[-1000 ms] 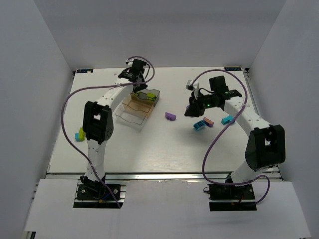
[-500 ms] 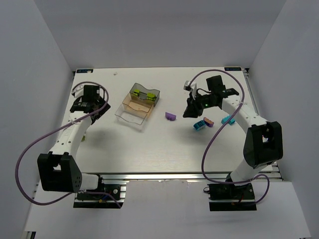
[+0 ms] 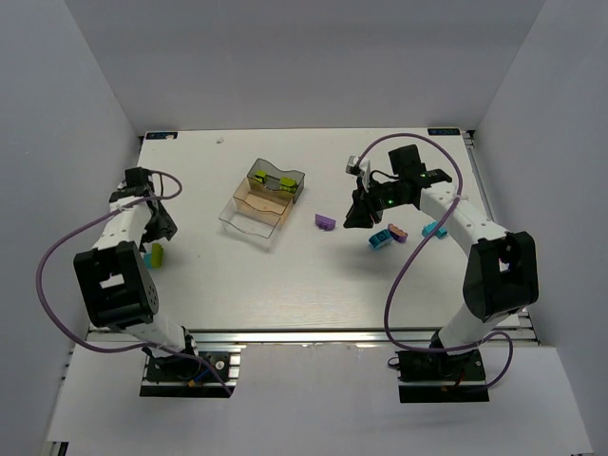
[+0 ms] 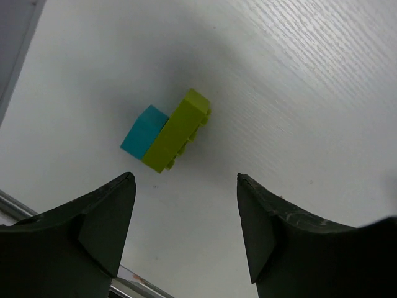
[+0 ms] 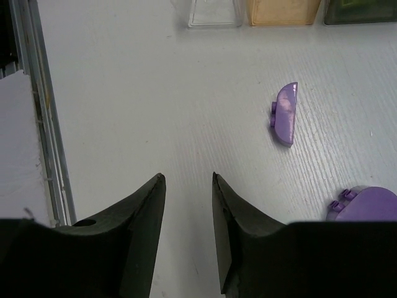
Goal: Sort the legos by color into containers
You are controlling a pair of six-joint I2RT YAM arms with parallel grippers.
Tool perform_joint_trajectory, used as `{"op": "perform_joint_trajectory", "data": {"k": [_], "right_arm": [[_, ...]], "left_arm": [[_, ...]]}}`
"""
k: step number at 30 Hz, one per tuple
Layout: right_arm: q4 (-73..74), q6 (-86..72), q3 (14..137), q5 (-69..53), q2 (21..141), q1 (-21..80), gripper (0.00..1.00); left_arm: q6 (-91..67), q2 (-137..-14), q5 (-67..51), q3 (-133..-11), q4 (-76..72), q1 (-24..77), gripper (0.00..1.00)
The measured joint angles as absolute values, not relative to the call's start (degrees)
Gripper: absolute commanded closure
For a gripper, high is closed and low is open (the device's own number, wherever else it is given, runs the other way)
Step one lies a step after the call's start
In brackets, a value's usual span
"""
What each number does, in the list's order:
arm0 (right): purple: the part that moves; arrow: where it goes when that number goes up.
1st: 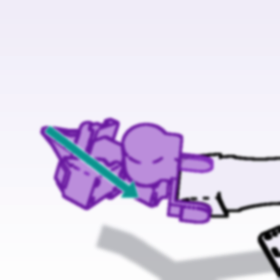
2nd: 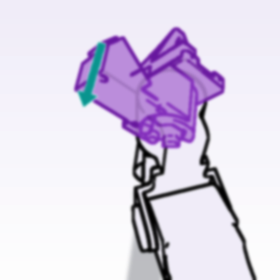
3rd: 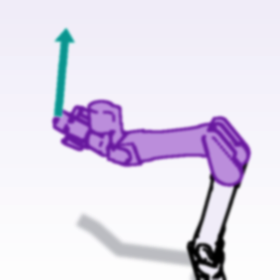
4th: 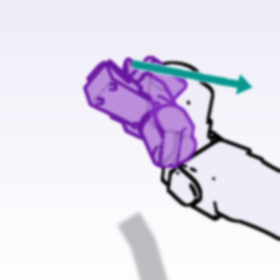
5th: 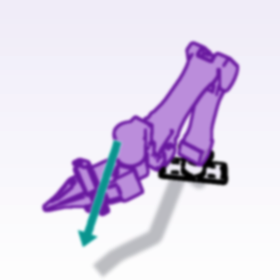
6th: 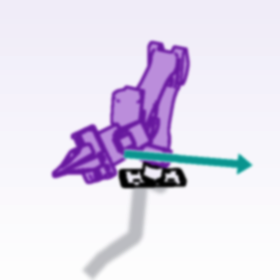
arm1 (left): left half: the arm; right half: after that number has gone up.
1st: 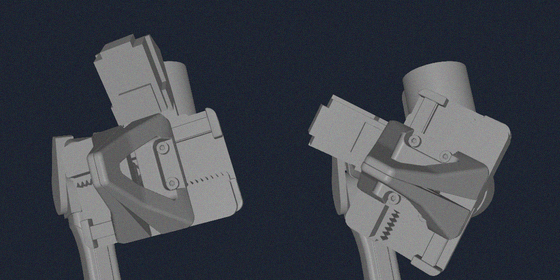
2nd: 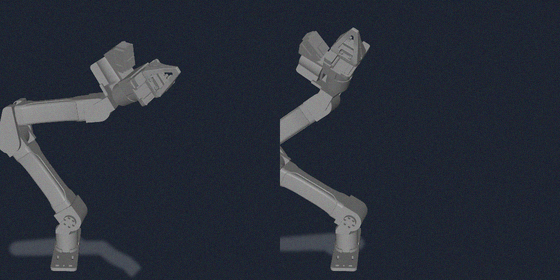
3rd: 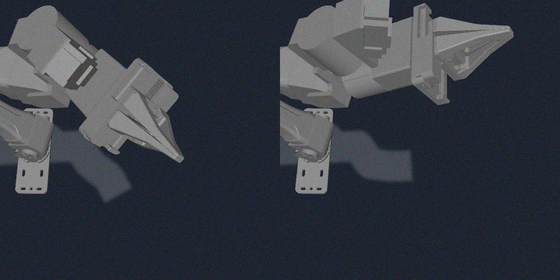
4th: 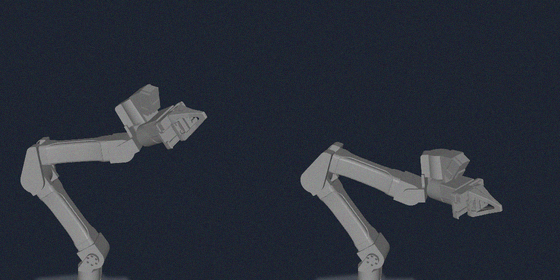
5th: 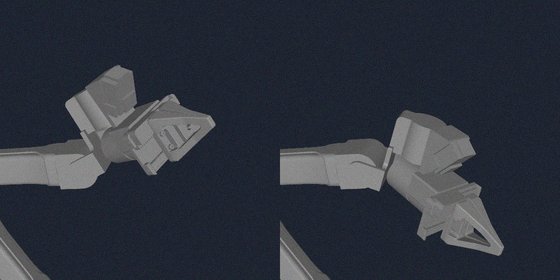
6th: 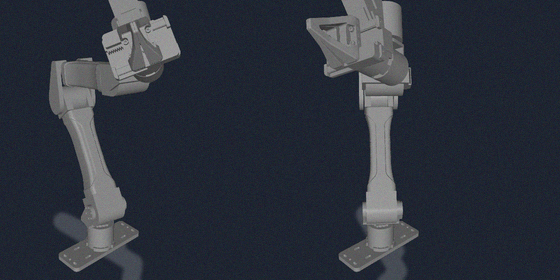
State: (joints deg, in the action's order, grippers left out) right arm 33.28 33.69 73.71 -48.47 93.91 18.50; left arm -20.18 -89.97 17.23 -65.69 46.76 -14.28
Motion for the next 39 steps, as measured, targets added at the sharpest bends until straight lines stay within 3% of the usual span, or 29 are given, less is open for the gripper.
{"op": "perform_joint_trajectory", "data": {"k": [12,32,39], "right_arm": [[32.86,33.89,73.17,-49.69,93.8,18.5,0.58],[31.97,33.82,71.64,-50.09,93.32,18.02,0.57],[31.97,33.82,71.64,-50.19,93.32,17.8,0.57]], "left_arm": [[-1.48,-93.51,11.97,-65.84,38.48,-14.26,0.4],[4.51,-100.77,12.64,-65.47,36.84,-15.49,0.42],[4.32,-100.92,12.56,-64.84,36.45,-15.81,0.48]]}}
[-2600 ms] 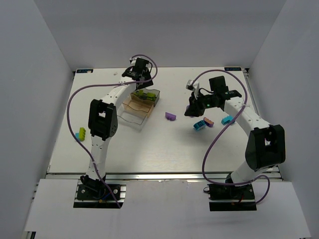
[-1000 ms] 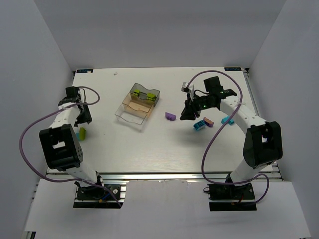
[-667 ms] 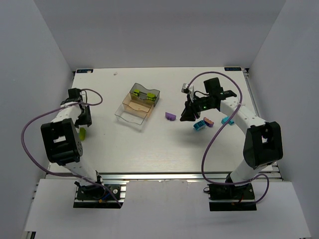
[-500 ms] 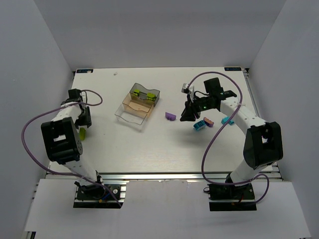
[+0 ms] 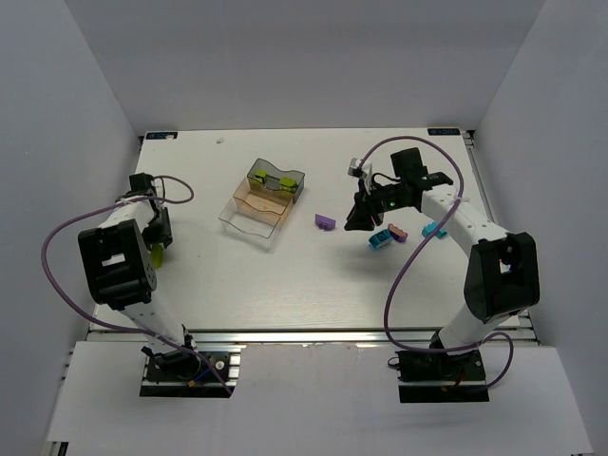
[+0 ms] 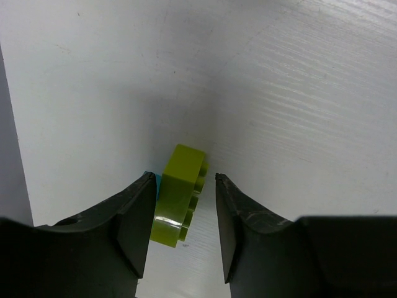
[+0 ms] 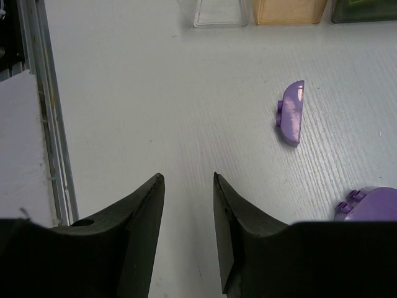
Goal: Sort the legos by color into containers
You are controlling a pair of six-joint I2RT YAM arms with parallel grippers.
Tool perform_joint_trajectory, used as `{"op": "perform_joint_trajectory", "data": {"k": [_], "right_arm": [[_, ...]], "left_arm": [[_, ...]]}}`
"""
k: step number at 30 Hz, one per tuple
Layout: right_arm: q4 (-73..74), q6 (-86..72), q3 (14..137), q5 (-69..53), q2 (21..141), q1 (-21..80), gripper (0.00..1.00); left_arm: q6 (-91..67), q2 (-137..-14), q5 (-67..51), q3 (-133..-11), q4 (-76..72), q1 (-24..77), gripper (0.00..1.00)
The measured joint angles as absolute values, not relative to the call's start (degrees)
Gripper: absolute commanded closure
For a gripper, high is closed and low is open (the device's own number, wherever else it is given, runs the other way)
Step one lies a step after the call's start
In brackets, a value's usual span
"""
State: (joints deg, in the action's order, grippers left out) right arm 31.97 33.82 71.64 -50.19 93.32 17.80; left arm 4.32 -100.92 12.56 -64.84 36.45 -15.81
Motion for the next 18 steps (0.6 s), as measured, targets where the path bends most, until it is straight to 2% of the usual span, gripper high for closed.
{"op": "perform_joint_trajectory", "data": {"k": [13,16,18], "right_arm": [[32.01,33.63,71.64,-50.35,92.88,17.26,0.57],[32.01,33.61,71.55,-50.37,92.44,17.26,0.57],[32.01,33.61,71.55,-50.43,92.2,17.26,0.57]], "left_arm": [[3.22,-100.92,11.35,-62.06,35.48,-15.92,0.48],[2.98,-100.92,11.16,-61.91,35.48,-15.92,0.54],[2.83,-100.92,11.0,-61.91,35.48,-15.92,0.64]]}}
